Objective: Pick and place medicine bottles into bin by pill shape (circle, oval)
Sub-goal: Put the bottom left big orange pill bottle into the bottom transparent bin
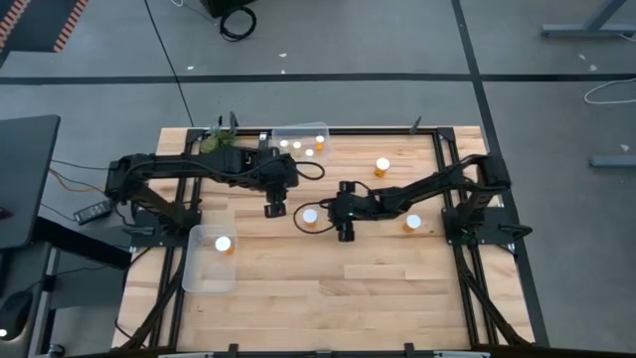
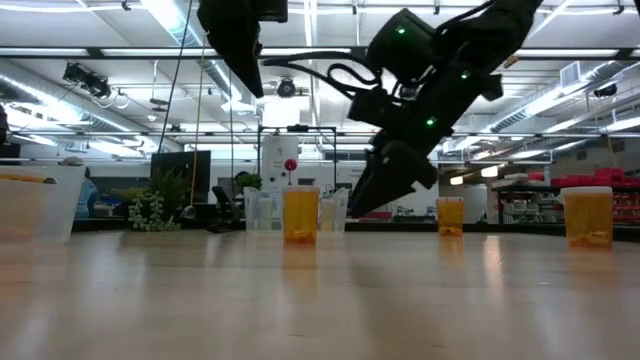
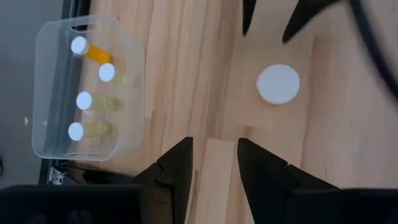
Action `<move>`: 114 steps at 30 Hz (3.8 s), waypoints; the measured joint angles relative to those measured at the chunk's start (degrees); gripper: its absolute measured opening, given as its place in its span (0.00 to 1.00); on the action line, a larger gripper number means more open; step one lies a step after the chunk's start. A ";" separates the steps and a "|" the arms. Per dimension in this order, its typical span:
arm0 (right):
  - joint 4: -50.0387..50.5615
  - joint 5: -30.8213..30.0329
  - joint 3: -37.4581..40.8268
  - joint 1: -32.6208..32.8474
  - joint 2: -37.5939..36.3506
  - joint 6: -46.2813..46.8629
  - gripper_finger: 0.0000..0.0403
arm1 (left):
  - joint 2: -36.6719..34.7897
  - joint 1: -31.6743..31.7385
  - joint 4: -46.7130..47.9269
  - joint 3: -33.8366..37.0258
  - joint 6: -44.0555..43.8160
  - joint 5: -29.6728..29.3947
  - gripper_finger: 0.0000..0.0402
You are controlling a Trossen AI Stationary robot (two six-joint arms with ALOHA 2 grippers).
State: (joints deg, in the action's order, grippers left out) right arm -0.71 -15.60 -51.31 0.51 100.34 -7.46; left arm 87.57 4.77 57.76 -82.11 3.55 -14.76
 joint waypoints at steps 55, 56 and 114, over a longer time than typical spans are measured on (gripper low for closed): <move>12.44 -12.91 19.61 8.31 -40.47 13.65 0.63 | 21.29 -1.33 -16.76 0.02 1.60 16.45 0.71; 12.31 -12.91 19.61 8.31 -40.47 13.66 0.63 | 21.55 -1.45 -16.82 0.04 1.66 15.95 0.71; 11.38 -12.87 19.61 8.30 -40.49 13.66 0.63 | 23.30 -6.44 -12.02 0.04 0.01 14.45 0.52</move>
State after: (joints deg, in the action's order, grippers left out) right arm 10.67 -28.47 -31.70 8.81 59.86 6.20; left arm 110.86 -1.67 45.74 -82.07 3.56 -0.31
